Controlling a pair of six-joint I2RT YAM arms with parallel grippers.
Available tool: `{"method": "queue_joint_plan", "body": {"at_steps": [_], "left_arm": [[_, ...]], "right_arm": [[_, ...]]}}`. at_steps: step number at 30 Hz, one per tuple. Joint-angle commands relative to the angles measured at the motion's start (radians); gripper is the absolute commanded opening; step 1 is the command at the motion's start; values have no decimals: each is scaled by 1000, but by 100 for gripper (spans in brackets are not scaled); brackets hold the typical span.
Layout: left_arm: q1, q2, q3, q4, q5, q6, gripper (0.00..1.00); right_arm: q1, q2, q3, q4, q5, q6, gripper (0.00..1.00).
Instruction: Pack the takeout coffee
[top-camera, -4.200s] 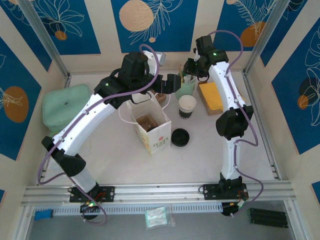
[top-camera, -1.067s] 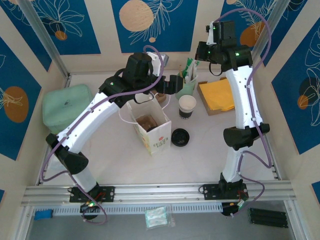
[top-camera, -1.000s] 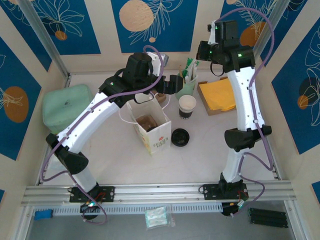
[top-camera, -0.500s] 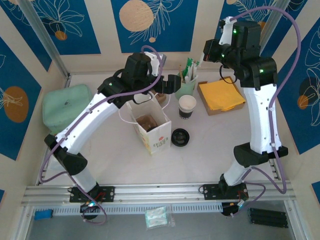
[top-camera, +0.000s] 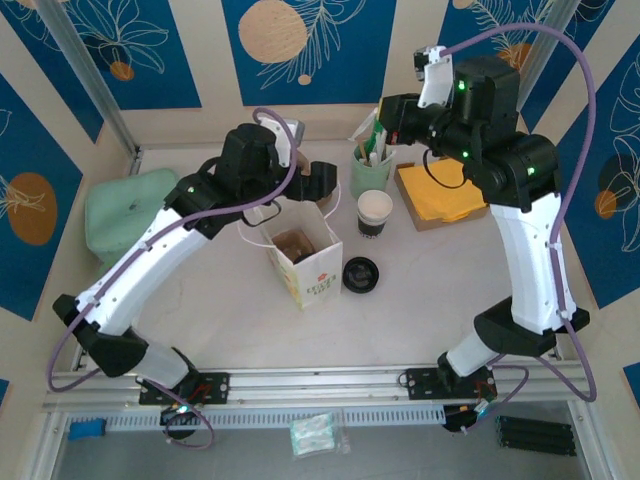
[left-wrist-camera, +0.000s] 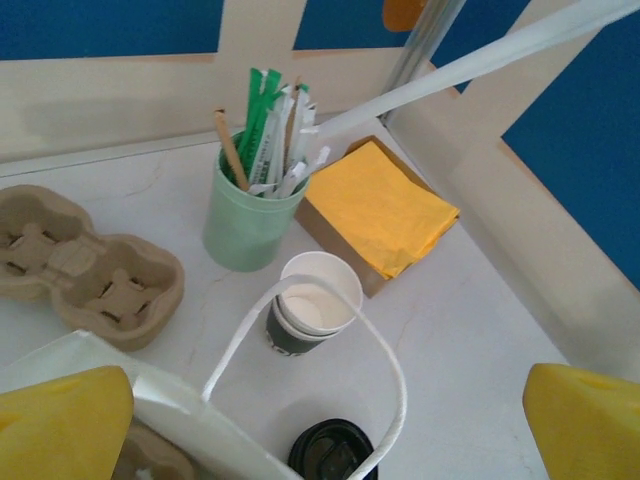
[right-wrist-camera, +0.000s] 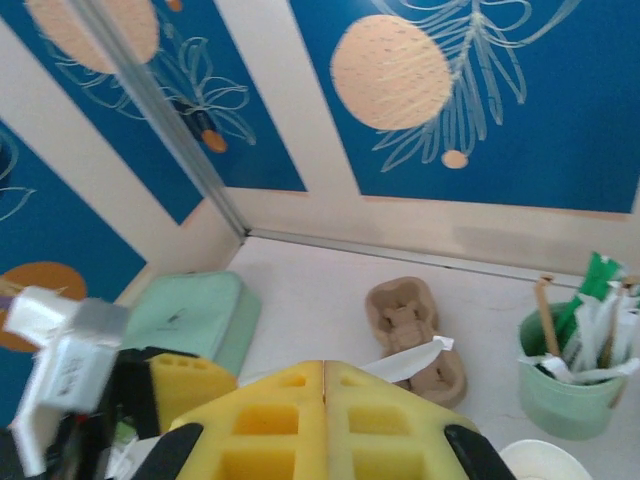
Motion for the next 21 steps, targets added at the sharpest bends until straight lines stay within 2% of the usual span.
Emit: {"method": "queue_joint_plan", "body": {"at_steps": [1, 12, 21], "left_arm": [[-4, -63, -41, -2, -72, -1, 99], [3, -264, -250, 31, -296, -76, 100], [6, -338, -304, 30, -344, -86, 100]], "right_arm": [[55, -32, 9, 29, 4, 4, 0], [209, -34, 25, 31, 19, 6, 0], [301, -32, -4, 22, 5, 32, 0]]}}
